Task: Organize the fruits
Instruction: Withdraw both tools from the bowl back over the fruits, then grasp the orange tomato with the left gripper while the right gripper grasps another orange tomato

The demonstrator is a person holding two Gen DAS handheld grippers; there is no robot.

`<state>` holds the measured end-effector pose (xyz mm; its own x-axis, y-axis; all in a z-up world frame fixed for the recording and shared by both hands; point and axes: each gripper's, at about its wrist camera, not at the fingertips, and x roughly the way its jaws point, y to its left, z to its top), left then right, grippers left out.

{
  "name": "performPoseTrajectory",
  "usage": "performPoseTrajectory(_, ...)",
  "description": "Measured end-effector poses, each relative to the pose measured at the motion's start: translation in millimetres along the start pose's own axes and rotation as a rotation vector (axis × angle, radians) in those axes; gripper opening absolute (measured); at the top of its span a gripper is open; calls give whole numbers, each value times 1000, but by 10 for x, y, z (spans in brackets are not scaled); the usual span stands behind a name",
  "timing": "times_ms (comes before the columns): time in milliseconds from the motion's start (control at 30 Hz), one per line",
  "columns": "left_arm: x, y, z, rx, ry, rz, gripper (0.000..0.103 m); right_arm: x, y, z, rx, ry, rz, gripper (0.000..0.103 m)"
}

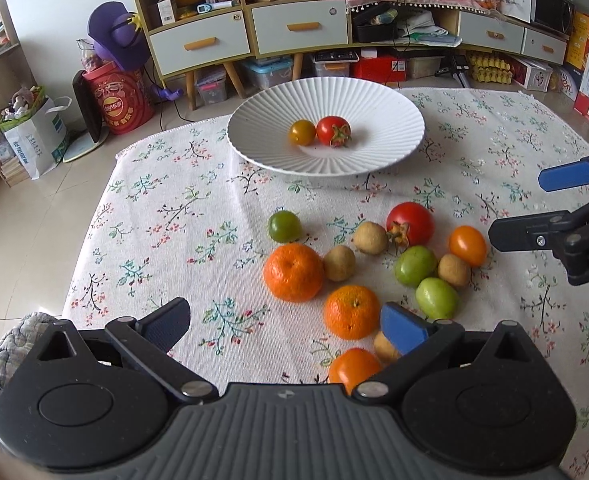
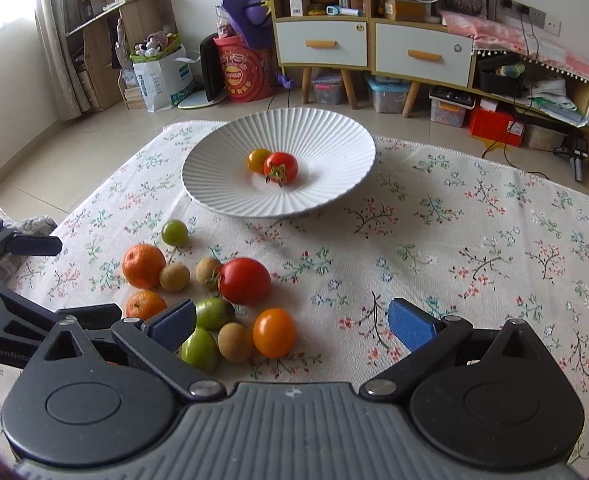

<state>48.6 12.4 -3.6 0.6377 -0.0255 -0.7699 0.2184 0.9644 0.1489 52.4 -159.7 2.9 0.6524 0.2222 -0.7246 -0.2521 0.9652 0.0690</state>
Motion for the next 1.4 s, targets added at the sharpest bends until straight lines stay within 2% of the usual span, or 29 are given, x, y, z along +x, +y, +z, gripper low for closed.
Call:
performPoseTrajectory(133,31,20,-138,25,27,5,98,-4,26,-169,-45,30,-13,102)
performPoseTrajectory(400,8,73,-270,-15,55,-61,98,82,19,-418,-71,76,-32,102)
performPoseTrajectory(700,75,3,-440,19,84,-81,98,205,13,-436,-87,73,-78,102)
performPoseTrajectory(833,97,13,-445,3,94,-111,94,258,27,-408,-105,57,-85,102)
performPoseTrajectory(933,99,44,-439,-27,99,-145,85,283,62,-376,-125,40,-91,102)
performPoseTrajectory(1033,88,57,-431,-42,91,-152,75,298,112,-340,-158,25,-88,97)
performPoseTrajectory(1400,35,76,-412,-67,56,-211,32,261,308,-280,-253,3,-6,55)
